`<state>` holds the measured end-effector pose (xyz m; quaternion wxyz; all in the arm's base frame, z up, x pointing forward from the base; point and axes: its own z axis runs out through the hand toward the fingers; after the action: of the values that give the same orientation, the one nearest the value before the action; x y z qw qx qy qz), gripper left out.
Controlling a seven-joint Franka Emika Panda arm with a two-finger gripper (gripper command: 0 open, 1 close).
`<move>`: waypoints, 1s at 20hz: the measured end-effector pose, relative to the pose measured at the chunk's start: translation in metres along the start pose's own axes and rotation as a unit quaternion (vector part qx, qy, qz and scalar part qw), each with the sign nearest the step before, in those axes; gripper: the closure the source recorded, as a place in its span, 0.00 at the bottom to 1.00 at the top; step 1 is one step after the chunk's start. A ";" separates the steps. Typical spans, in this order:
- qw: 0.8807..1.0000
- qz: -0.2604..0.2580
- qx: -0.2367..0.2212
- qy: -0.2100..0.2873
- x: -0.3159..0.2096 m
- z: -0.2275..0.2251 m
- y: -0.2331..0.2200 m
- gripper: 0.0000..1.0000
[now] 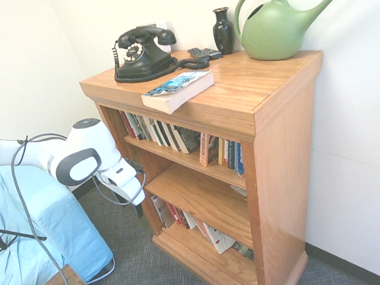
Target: Shelf the books
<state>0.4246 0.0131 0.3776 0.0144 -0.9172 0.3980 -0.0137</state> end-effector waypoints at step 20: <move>0.923 0.046 -0.226 0.309 -0.010 -0.145 0.119 0.00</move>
<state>0.3257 -0.0633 0.5178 -0.3160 -0.8268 0.4171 -0.2060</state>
